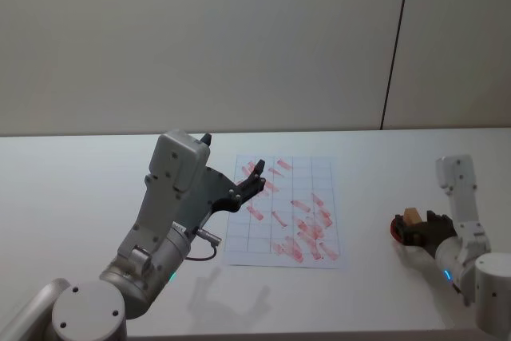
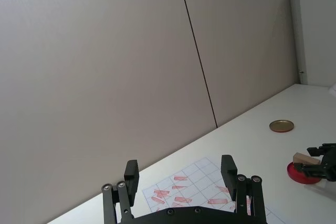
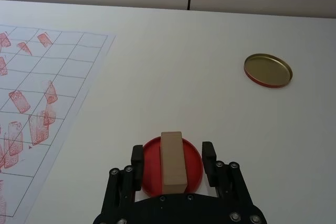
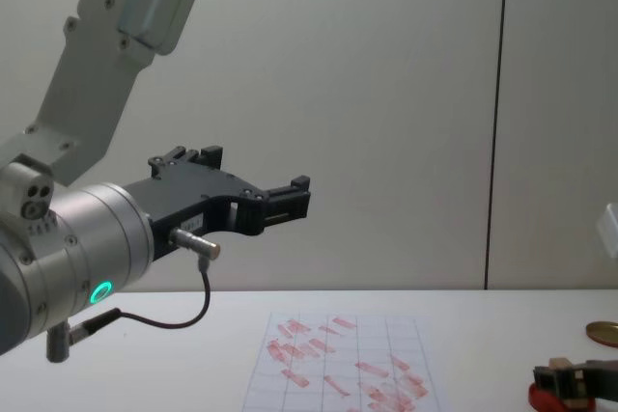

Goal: Use the one hand to pick up the stamp and affix it onto the A4 paper.

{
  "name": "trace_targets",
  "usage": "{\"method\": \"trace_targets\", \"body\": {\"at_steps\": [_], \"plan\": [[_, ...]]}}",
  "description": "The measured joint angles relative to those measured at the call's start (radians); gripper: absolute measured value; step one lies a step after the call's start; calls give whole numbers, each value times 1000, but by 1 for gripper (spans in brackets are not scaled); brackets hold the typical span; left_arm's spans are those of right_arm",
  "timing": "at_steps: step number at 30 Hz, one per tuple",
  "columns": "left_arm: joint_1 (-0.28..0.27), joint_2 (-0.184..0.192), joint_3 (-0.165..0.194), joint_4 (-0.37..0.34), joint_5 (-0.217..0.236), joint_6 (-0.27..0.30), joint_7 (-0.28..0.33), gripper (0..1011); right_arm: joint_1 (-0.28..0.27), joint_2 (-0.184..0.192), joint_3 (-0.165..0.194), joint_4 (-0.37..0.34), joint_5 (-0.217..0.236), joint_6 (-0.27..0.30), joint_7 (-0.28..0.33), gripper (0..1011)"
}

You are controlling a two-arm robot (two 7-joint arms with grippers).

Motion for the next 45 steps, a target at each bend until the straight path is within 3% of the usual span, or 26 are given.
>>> {"method": "trace_targets", "body": {"at_steps": [15, 36, 45], "plan": [[0, 0, 0, 0, 0, 0, 0, 993, 30, -14, -4, 56, -14, -5, -18, 224], [0, 0, 0, 0, 0, 0, 0, 993, 52, -28, 0, 98, -7, 26, -60, 221], [0, 0, 0, 0, 0, 0, 0, 993, 49, -30, 1, 83, -4, 22, -68, 220]]}}
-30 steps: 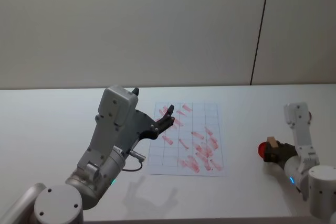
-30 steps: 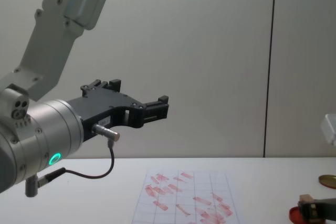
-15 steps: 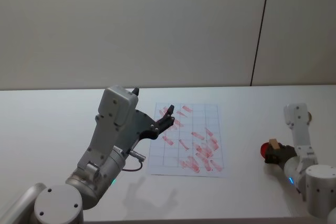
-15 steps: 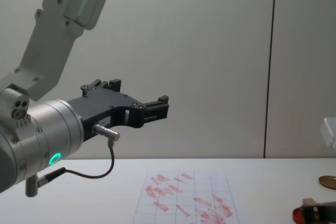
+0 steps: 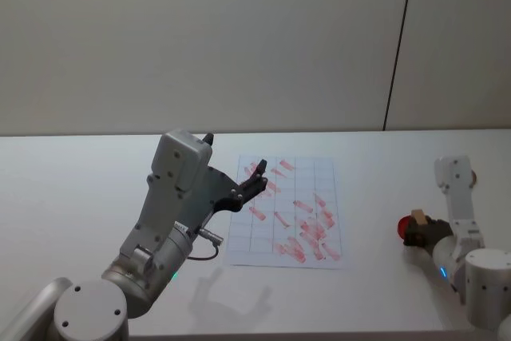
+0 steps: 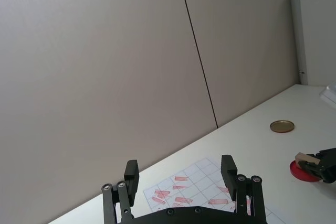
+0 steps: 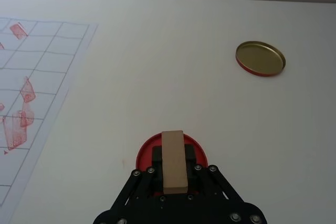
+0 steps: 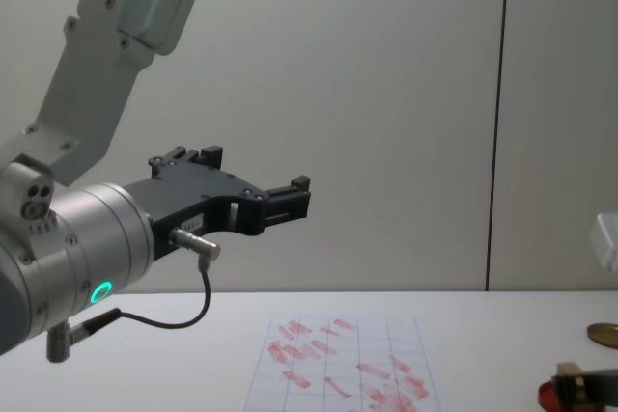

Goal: Use the one hand to pick up the stamp and affix it onto the A4 paper.

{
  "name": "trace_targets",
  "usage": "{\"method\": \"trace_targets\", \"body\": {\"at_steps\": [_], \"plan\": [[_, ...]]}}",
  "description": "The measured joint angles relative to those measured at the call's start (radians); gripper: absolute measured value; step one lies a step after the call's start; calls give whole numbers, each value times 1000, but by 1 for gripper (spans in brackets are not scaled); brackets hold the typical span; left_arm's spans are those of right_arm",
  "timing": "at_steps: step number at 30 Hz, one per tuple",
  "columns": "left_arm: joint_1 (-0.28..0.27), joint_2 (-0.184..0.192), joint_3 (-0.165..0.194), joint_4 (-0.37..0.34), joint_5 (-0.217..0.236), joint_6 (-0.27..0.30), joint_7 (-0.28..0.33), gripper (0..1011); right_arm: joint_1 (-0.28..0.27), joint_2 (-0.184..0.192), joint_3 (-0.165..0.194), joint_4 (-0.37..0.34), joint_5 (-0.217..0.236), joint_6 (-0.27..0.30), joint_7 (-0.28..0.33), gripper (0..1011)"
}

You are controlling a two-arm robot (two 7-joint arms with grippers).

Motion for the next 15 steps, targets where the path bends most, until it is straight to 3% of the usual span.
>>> {"method": "trace_targets", "body": {"at_steps": [6, 15], "plan": [[0, 0, 0, 0, 0, 0, 0, 993, -13, 1, 0, -59, -1, -4, -3, 220], [0, 0, 0, 0, 0, 0, 0, 993, -46, 4, -9, -222, -9, 9, -4, 220]]}}
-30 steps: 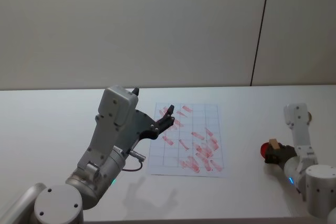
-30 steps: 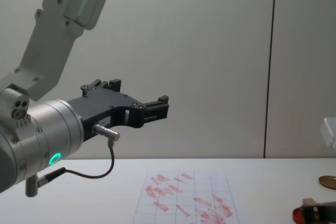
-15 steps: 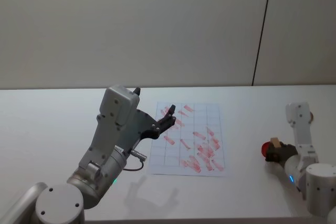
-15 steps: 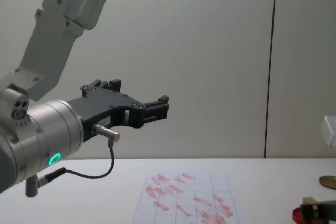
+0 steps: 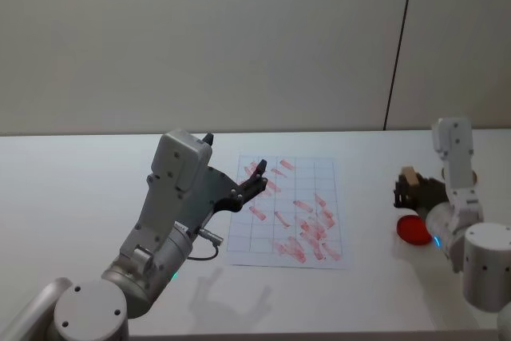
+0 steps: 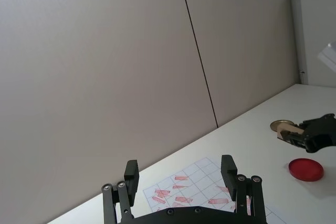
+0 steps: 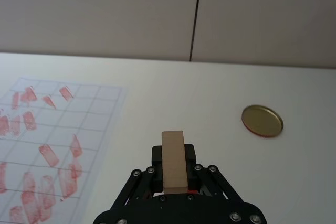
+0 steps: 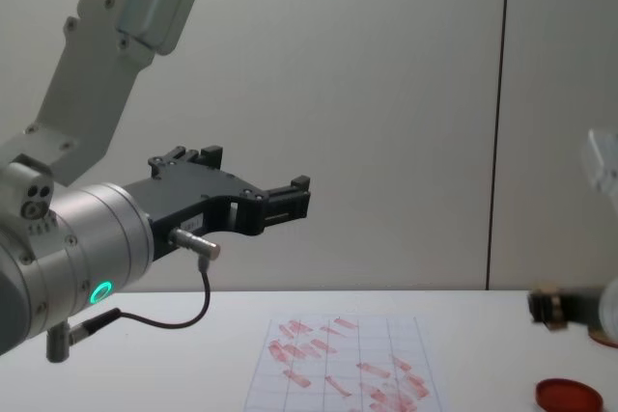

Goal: Use the one hand to pick up the stamp and affix it onto the A4 paper.

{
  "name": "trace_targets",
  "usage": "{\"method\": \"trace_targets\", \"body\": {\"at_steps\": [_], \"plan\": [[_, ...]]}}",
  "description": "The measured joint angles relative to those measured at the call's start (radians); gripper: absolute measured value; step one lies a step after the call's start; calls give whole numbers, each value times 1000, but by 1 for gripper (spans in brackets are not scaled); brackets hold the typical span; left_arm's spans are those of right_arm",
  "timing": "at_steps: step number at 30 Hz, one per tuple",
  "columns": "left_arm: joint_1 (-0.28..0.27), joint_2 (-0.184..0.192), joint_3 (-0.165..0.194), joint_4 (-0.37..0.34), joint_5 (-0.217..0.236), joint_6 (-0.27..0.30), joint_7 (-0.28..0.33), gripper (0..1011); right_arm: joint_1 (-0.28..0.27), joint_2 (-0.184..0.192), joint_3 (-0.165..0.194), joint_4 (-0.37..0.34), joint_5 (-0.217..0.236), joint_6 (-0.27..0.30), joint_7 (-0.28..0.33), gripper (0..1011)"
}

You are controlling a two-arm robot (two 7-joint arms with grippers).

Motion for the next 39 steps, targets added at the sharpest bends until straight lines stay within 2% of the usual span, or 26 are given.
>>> {"method": "trace_targets", "body": {"at_steps": [7, 15, 25, 39], "plan": [[0, 0, 0, 0, 0, 0, 0, 993, -14, -6, -15, -74, -12, 15, 17, 220], [0, 0, 0, 0, 0, 0, 0, 993, -14, -26, -41, -80, -29, 24, 38, 220], [0, 0, 0, 0, 0, 0, 0, 993, 28, -69, -79, 16, -54, 7, 57, 221], [0, 0, 0, 0, 0, 0, 0, 993, 132, -144, -129, 227, -79, -45, 74, 221]]}}
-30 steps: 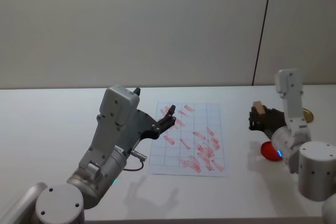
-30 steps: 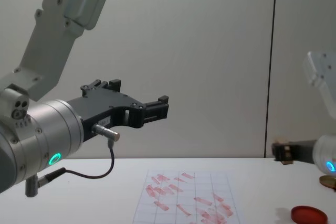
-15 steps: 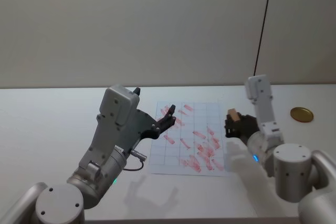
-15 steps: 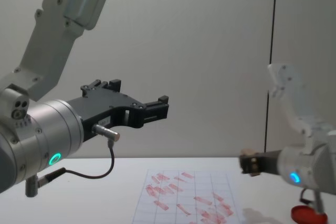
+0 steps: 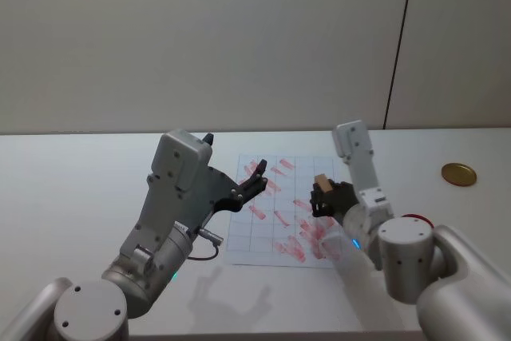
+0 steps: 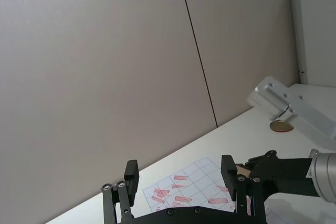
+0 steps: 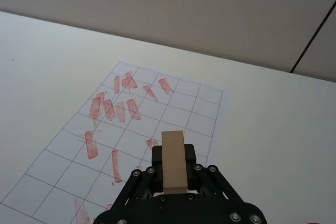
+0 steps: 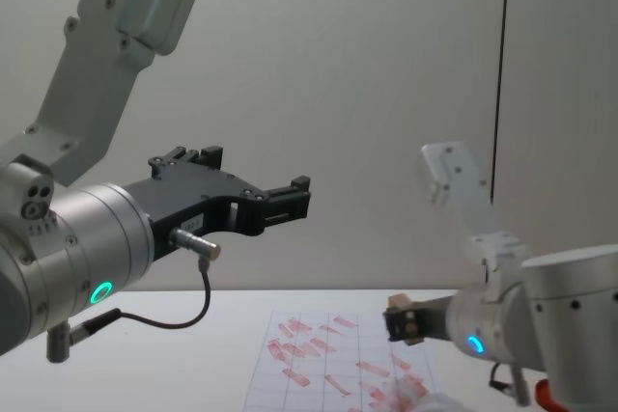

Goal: Use the one hand to pick up the stamp and affix it onto the A4 paper.

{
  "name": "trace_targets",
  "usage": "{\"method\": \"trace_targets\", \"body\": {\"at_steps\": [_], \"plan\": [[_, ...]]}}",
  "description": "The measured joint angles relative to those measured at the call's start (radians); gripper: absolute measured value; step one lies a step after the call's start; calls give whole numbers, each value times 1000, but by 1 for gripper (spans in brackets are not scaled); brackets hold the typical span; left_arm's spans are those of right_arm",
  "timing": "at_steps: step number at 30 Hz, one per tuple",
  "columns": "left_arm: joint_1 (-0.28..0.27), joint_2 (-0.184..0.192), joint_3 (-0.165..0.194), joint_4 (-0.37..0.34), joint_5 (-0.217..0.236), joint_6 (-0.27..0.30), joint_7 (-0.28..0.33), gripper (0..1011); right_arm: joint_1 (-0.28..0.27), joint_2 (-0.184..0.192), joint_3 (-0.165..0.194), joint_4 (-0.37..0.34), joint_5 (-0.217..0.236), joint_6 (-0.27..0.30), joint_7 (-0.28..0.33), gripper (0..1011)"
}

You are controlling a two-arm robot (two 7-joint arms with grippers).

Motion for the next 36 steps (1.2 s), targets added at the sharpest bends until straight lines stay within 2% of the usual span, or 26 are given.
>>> {"method": "trace_targets", "body": {"at_steps": [15, 22, 36], "plan": [[0, 0, 0, 0, 0, 0, 0, 993, 103, -54, -9, 229, -12, -45, -19, 220], [0, 0, 0, 0, 0, 0, 0, 993, 158, -78, -5, 355, -8, -99, -4, 220], [0, 0, 0, 0, 0, 0, 0, 993, 241, -120, -3, 545, 5, -179, 19, 221]]}}
